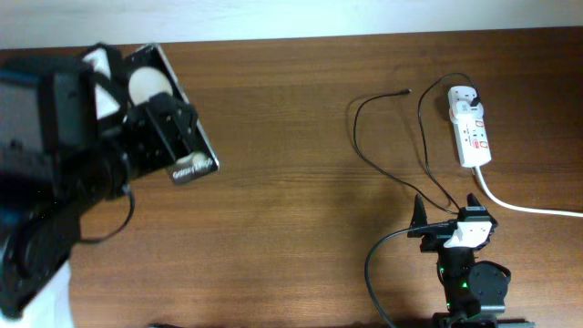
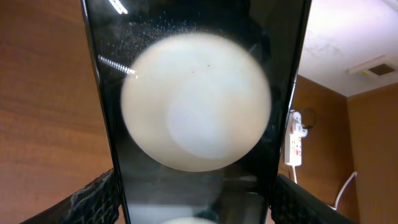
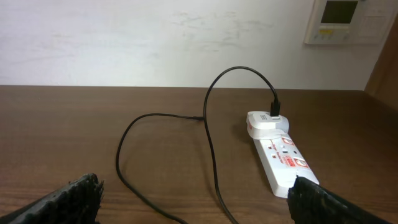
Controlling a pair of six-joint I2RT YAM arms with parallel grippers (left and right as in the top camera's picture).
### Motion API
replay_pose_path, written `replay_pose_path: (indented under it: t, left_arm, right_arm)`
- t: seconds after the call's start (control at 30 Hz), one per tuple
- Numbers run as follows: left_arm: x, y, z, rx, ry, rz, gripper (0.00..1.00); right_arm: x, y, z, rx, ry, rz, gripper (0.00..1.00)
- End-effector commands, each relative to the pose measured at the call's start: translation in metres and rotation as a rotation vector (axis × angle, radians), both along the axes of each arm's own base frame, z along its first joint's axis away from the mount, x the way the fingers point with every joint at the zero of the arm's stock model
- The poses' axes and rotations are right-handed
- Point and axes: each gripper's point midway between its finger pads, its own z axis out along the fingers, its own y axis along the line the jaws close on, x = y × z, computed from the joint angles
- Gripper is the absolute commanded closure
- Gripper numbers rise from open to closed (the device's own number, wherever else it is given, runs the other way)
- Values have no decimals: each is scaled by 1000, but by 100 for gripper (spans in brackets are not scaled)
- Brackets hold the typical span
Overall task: Plug charger to phone and switch on socket
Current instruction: 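Lift the phone with the left gripper and pull it back, then rotate the phone upright and hold it toward the center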
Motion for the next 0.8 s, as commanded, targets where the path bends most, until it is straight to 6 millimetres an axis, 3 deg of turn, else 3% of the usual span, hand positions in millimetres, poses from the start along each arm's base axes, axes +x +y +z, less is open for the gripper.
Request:
replay_pose_path:
  t: [0.0, 0.1, 0.2, 0.37, 0.57, 0.77]
  left_arm:
    - [-14, 2, -28, 13, 93, 2, 54]
    - [-20, 8, -70, 37, 226, 56, 55]
    - [-10, 6, -105, 41, 303, 76, 56]
    - [11, -11, -157, 2, 378, 53, 57]
    - [10, -25, -230, -55, 517, 46, 59]
    - [4, -39, -258, -138, 584, 37, 59]
  right_arm:
    - [0, 2, -3, -6, 4, 12, 2]
    - [0, 2, -3, -6, 4, 12, 1]
    - [0, 2, -3, -6, 4, 12, 1]
    - [0, 2, -3, -6, 4, 12, 1]
    - [0, 2, -3, -6, 4, 12, 1]
    - [0, 2, -3, -6, 4, 12, 1]
